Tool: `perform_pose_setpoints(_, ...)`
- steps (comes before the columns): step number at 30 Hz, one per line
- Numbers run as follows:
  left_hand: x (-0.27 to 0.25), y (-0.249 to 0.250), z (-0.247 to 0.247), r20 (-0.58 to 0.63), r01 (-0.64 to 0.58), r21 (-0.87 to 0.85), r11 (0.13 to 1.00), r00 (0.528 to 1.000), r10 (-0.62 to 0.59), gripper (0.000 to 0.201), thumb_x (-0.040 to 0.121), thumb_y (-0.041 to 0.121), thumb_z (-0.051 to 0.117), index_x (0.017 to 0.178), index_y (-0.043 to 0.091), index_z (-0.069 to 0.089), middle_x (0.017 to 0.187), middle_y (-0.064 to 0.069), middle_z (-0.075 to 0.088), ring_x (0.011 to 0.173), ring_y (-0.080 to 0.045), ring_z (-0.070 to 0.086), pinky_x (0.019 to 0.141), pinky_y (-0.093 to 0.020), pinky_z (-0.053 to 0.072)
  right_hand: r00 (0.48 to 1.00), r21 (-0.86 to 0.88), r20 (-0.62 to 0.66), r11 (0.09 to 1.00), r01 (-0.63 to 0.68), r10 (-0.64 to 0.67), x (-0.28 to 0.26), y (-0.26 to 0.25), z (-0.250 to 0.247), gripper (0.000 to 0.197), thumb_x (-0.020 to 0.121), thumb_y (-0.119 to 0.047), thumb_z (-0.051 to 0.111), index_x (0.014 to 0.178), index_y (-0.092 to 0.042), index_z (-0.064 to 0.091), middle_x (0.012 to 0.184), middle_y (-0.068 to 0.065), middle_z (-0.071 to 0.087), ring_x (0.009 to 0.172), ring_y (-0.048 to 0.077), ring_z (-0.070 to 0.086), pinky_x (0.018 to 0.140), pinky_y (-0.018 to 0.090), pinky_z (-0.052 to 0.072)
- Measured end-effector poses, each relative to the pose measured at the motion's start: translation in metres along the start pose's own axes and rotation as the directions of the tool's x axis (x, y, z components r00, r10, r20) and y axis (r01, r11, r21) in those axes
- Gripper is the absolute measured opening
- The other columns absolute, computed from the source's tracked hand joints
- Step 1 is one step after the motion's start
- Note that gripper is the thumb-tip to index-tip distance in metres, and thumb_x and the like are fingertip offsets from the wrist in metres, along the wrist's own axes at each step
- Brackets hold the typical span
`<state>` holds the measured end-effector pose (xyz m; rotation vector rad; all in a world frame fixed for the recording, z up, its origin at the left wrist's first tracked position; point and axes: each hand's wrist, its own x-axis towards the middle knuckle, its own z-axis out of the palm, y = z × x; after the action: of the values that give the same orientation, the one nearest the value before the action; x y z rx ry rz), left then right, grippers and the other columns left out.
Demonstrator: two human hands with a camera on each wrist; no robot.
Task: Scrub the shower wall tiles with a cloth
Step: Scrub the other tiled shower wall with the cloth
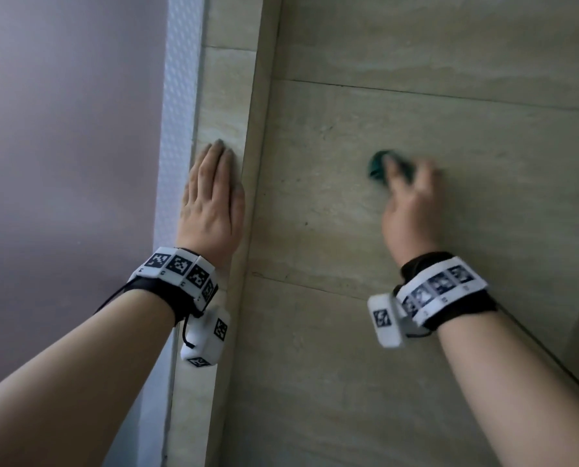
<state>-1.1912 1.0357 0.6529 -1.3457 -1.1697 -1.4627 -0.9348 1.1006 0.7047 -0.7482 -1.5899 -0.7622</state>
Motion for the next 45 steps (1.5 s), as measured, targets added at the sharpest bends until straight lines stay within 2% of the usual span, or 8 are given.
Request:
perform_pose_setpoints(5, -0.001, 0.000, 0.003, -0.054, -0.014, 0.003, 1.000, 0.998, 0.014, 0.048, 0.100, 0.020, 0.034, 0.141, -0.004, 0.039, 0.148, -0.020, 0.037, 0.140, -0.025, 0.024, 0.120, -0.027, 0.010, 0.955, 0.016, -0.147, 0.966, -0.259, 0.259, 0.065, -0.015, -0.004, 0.051, 0.087, 0.007, 0.047, 0.133, -0.012, 0.055, 0.135, 0.024, 0.041, 0.119, 0.039, 0.043, 0.104, 0.041, 0.037)
perform_pose_setpoints(13, 0.000, -0.002, 0.004, -0.065, -0.037, 0.006, 0.999, 0.997, 0.038, 0.050, 0.100, 0.023, 0.034, 0.140, -0.006, 0.039, 0.146, -0.022, 0.039, 0.139, -0.026, 0.026, 0.119, -0.029, 0.012, 0.973, 0.147, 0.034, 0.964, 0.223, -0.230, 0.048, -0.089, 0.062, 0.047, 0.081, 0.008, 0.037, 0.114, -0.003, 0.067, 0.112, 0.029, 0.058, 0.092, 0.046, 0.057, 0.078, 0.048, 0.052)
perform_pose_setpoints(21, -0.005, 0.004, -0.008, 0.006, -0.044, -0.016, 0.999, 0.999, 0.044, 0.046, 0.100, 0.020, 0.036, 0.138, -0.006, 0.043, 0.143, -0.022, 0.043, 0.136, -0.029, 0.031, 0.117, -0.038, 0.022, 0.734, 0.285, 0.300, 0.791, 0.541, -0.610, -0.098, -0.081, 0.068, 0.043, 0.074, -0.008, 0.039, 0.100, -0.008, 0.073, 0.095, 0.015, 0.065, 0.083, 0.026, 0.041, 0.055, 0.031, 0.051)
perform_pose_setpoints(24, -0.021, 0.009, -0.018, 0.076, -0.264, 0.014, 0.964, 0.962, 0.262, 0.040, 0.101, 0.021, 0.037, 0.131, -0.002, 0.049, 0.137, -0.021, 0.050, 0.131, -0.031, 0.039, 0.109, -0.045, 0.032, 0.657, 0.253, 0.340, 0.739, 0.625, -0.673, -0.104, -0.072, 0.061, 0.034, 0.069, -0.007, 0.055, 0.096, -0.013, 0.074, 0.095, 0.011, 0.065, 0.084, 0.024, 0.039, 0.052, 0.030, 0.049)
perform_pose_setpoints(28, -0.042, 0.010, -0.031, 0.163, -0.432, 0.036, 0.901, 0.892, 0.422, 0.034, 0.100, 0.018, 0.041, 0.124, 0.000, 0.056, 0.130, -0.018, 0.057, 0.122, -0.031, 0.047, 0.098, -0.041, 0.038, 0.775, 0.138, 0.257, 0.815, 0.562, -0.578, -0.077, -0.069, 0.056, 0.041, 0.075, -0.006, 0.040, 0.098, -0.012, 0.073, 0.096, 0.014, 0.065, 0.079, 0.027, 0.037, 0.050, 0.034, 0.049)
perform_pose_setpoints(33, -0.048, 0.004, -0.038, 0.208, -0.114, 0.129, 0.985, 0.974, 0.086, 0.044, 0.095, 0.019, 0.044, 0.134, -0.002, 0.047, 0.141, -0.021, 0.044, 0.132, -0.033, 0.034, 0.111, -0.039, 0.027, 0.947, 0.019, 0.095, 0.952, 0.306, -0.307, 0.014, -0.061, 0.039, 0.050, 0.075, 0.008, 0.039, 0.114, -0.007, 0.068, 0.112, 0.024, 0.061, 0.089, 0.046, 0.055, 0.074, 0.044, 0.047)
perform_pose_setpoints(38, -0.052, 0.006, -0.041, 0.289, 0.029, 0.130, 0.991, 0.955, -0.066, 0.054, 0.099, 0.020, 0.041, 0.147, -0.001, 0.028, 0.156, -0.019, 0.022, 0.144, -0.034, 0.019, 0.115, -0.036, 0.010, 0.976, 0.061, 0.097, 0.980, 0.188, -0.193, 0.024, -0.081, 0.048, 0.052, 0.076, 0.012, 0.039, 0.118, -0.006, 0.066, 0.117, 0.025, 0.058, 0.096, 0.047, 0.052, 0.079, 0.045, 0.045)
perform_pose_setpoints(45, -0.045, 0.011, -0.046, 0.327, 0.067, 0.093, 0.993, 0.940, -0.093, 0.055, 0.096, 0.016, 0.045, 0.146, 0.000, 0.030, 0.154, -0.018, 0.025, 0.143, -0.035, 0.021, 0.116, -0.036, 0.011, 0.708, 0.179, 0.266, 0.755, 0.630, -0.654, -0.098, -0.072, 0.060, 0.045, 0.073, -0.002, 0.035, 0.099, -0.005, 0.072, 0.097, 0.016, 0.066, 0.078, 0.029, 0.040, 0.053, 0.031, 0.046)
